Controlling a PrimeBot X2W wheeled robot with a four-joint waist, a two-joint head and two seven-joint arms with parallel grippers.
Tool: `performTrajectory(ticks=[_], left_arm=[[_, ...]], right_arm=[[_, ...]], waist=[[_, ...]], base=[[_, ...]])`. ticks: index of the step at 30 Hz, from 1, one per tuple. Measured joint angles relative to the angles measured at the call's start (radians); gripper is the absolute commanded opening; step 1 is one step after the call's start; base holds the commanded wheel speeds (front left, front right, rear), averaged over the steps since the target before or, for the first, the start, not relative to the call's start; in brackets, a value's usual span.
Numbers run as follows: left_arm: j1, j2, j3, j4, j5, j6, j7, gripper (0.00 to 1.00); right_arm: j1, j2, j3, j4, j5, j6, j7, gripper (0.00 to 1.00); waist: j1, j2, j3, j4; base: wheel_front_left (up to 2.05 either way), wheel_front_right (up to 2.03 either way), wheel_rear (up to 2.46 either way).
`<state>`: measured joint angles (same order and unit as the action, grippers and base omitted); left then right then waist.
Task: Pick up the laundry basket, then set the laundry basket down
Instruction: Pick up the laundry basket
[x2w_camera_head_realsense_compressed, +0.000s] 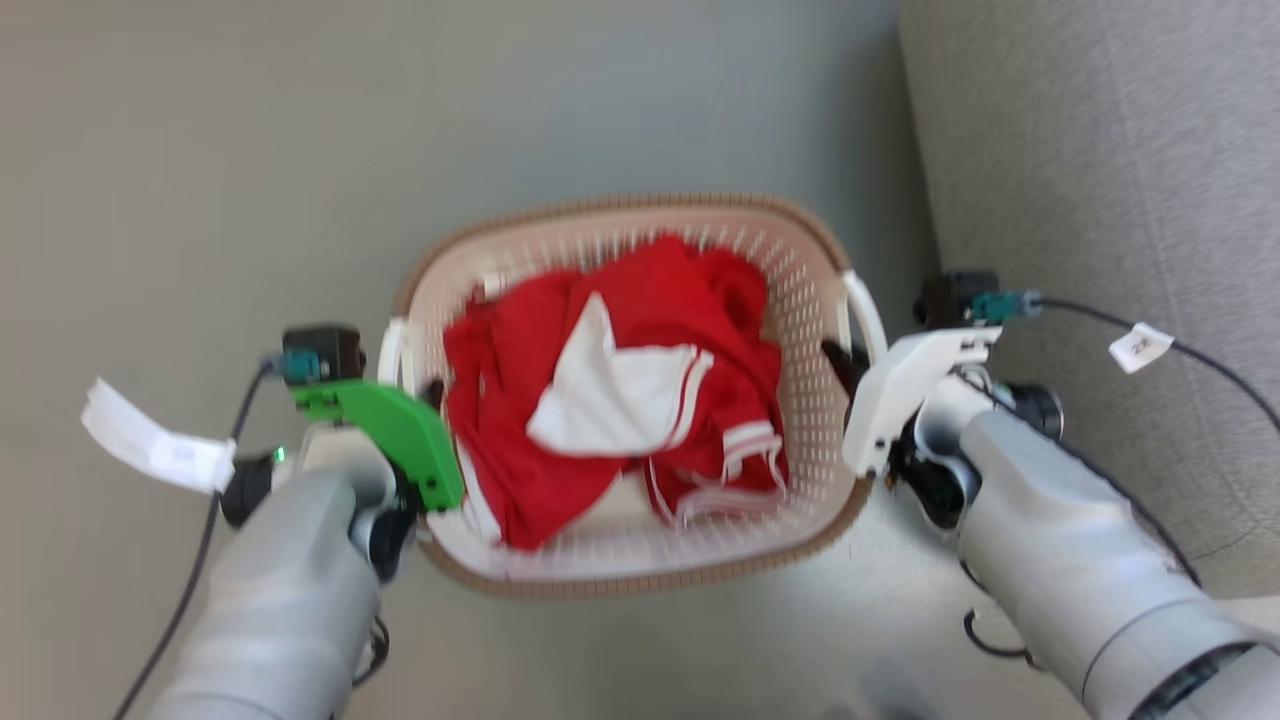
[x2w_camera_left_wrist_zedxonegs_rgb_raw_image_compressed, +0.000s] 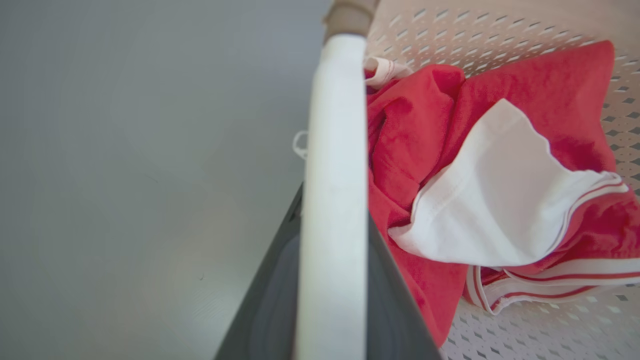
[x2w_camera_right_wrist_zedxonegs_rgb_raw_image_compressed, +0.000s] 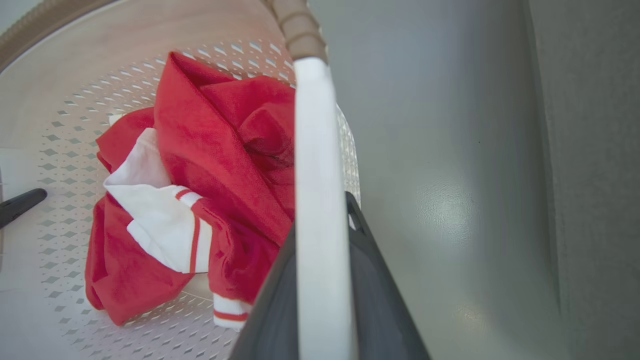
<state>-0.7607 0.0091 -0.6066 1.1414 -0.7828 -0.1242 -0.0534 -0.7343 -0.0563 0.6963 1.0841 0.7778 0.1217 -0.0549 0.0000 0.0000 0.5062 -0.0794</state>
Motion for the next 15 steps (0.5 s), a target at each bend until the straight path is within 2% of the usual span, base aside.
performTrajectory(ticks=[15], left_arm=[[0.149, 0.003, -0.045, 0.007, -0.085, 0.0, 0.091, 0.0]], right_arm=[[0.125, 0.001, 0.076, 0.01, 0.077, 0.0, 0.117, 0.0]], waist=[[0.0, 0.0, -0.216, -0.019]], base=[[0.0, 0.0, 0.0]])
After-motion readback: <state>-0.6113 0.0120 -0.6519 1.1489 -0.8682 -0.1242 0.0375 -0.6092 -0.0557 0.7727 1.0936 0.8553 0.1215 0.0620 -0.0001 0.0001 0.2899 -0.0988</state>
